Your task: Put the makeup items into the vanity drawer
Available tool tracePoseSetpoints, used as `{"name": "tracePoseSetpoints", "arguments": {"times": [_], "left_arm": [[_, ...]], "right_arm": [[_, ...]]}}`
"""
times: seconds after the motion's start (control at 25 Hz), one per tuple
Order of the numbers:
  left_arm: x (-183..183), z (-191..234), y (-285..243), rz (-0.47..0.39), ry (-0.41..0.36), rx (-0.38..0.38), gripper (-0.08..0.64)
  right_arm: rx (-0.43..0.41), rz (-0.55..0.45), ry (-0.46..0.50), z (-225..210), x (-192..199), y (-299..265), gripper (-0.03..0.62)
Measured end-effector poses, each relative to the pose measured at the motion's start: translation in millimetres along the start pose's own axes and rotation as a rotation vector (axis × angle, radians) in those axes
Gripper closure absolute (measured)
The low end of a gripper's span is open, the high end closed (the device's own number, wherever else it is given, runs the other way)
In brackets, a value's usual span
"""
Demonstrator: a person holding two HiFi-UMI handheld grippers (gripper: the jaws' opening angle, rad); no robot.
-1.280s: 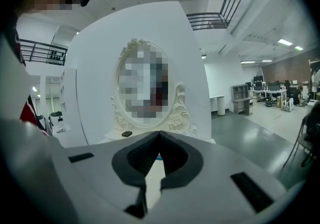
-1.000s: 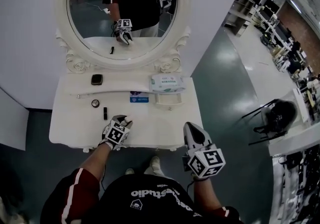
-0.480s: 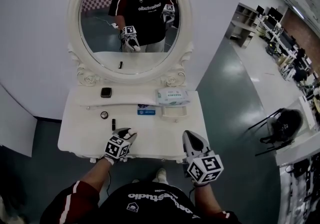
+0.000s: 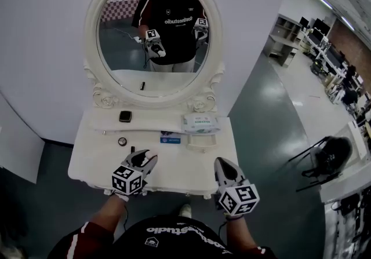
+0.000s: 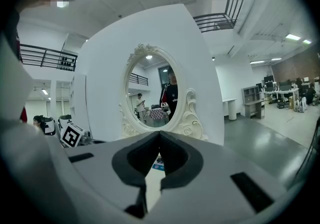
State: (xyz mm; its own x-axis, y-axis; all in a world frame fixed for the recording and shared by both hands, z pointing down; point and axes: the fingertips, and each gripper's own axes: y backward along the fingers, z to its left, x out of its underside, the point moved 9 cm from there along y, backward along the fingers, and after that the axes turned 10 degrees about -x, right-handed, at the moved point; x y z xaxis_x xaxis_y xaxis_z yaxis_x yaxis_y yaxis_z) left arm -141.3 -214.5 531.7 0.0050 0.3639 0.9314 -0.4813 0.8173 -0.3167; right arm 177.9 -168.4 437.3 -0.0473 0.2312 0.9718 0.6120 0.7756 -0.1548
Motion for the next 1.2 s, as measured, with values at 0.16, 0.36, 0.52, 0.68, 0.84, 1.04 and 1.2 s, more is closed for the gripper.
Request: {"name": "tracePoseSetpoints", "arguments": {"times": [0.16, 0.36, 0.52, 0.68, 0.84, 1.04, 1.2], "left_arm": [[-25, -3, 19, -0.09, 0.035, -0.021, 0.408], [-51, -4, 40, -0.193, 0.048, -0.056, 0.408], [-63, -3, 38, -0.217, 0.044, -0.075, 0.408], [-67, -7, 30, -0.227, 0.031, -0.086, 0.408], [-69, -13, 11, -0.229, 0.007, -0.072, 0.408], [-73, -37, -17, -0.225, -0.001, -0.009, 0.408], [-73, -57, -40, -0.209, -0.02, 0.041, 0.408]], "right_arm": [[-0.002, -0.022, -0.002, -6, -7, 1, 0.589], [-0.002, -0.049, 0.0, -15, -17, 4, 0.589], [-0.008, -0.062, -0.004, -20, -18, 3, 0.589], [-0.021, -0.058, -0.005, -24, -17, 1, 0.589], [-0.022, -0.061, 0.002, -33, -16, 4, 0.589], [0.004, -0.066, -0.008, -46, -11, 12, 0.589], [0.02, -0.063, -0.019, -56, -5, 17, 0.589]]}}
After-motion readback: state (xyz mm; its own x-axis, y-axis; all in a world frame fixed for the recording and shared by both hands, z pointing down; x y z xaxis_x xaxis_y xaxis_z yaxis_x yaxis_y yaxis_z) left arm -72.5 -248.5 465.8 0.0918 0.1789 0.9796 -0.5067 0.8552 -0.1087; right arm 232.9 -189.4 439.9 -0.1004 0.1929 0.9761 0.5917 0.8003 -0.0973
